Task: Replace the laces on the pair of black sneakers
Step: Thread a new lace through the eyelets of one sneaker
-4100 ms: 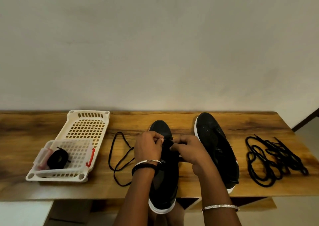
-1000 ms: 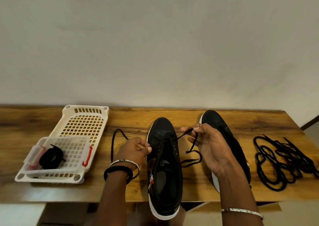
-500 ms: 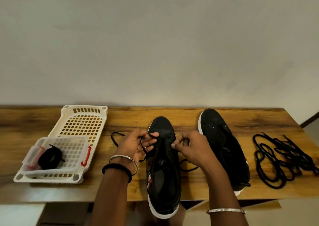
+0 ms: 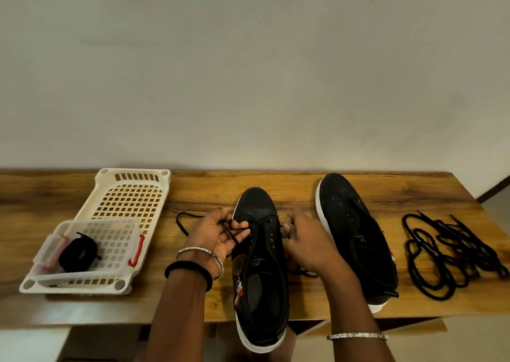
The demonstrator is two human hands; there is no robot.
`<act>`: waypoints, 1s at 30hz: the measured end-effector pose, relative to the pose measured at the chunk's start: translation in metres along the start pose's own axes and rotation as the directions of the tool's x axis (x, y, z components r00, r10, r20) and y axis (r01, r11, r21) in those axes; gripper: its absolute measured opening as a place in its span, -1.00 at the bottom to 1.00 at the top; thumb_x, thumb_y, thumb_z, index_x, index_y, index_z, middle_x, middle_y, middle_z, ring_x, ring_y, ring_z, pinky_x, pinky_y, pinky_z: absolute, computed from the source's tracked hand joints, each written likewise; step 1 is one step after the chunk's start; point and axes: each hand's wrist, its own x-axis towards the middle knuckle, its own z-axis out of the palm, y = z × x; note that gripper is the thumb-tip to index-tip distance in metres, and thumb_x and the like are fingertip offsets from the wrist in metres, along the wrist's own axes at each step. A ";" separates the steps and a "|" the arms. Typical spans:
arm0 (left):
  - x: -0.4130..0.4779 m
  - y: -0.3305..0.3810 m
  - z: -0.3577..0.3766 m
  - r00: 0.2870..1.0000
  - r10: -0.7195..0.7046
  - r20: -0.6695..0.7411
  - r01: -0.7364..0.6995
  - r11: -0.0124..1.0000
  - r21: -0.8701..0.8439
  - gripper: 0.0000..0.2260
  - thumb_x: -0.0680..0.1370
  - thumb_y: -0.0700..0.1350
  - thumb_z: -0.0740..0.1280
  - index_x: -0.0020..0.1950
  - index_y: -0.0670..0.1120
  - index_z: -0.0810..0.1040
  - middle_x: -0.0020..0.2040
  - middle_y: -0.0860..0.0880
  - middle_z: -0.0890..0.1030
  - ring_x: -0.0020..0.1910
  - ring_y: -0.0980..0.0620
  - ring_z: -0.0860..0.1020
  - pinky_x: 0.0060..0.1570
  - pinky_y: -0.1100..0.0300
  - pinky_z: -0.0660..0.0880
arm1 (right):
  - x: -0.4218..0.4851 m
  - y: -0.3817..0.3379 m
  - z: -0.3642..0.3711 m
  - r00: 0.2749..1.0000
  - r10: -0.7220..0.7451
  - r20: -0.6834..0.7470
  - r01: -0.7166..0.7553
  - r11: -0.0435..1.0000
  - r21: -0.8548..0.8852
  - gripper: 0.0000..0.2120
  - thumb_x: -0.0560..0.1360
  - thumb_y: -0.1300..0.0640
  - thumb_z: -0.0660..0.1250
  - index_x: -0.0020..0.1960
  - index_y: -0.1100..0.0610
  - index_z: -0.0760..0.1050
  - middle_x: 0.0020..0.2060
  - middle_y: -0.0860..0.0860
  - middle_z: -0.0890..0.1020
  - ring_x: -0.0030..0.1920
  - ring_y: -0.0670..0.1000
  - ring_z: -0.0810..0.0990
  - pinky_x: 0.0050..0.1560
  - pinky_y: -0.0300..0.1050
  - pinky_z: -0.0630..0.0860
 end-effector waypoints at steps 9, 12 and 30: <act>0.000 0.005 -0.003 0.990 0.141 0.016 -0.142 0.981 0.132 -0.88 0.63 -0.18 0.28 -0.08 -0.18 0.48 -0.34 -0.14 0.51 -0.26 -0.08 0.59 -0.23 0.00 0.66 | 0.001 0.002 -0.001 0.990 0.048 -0.136 -0.043 0.998 0.045 -0.92 0.59 0.07 0.30 -0.08 -0.03 0.49 -0.20 -0.10 0.60 -0.17 -0.04 0.58 -0.08 -0.02 0.56; -0.007 0.011 -0.004 0.955 0.244 0.169 -0.279 0.933 0.229 -0.87 0.62 -0.13 0.30 -0.09 -0.15 0.55 -0.18 -0.14 0.64 -0.20 0.00 0.64 -0.34 0.13 0.64 | 0.000 0.001 -0.005 0.981 0.028 -0.190 -0.007 0.994 0.111 -0.86 0.55 0.12 0.36 -0.14 -0.09 0.49 -0.09 -0.12 0.60 -0.09 -0.07 0.58 -0.01 0.02 0.58; -0.009 0.010 -0.009 0.942 0.330 0.061 -0.335 0.919 0.208 -0.83 0.56 -0.05 0.38 0.02 -0.09 0.70 -0.03 -0.05 0.73 -0.09 0.08 0.66 -0.15 0.19 0.50 | -0.018 -0.051 -0.021 0.974 -0.220 0.060 0.045 0.445 0.895 -0.74 0.61 0.01 0.28 -0.13 0.15 0.58 -0.42 0.01 0.50 -0.24 0.02 0.56 0.17 -0.02 0.47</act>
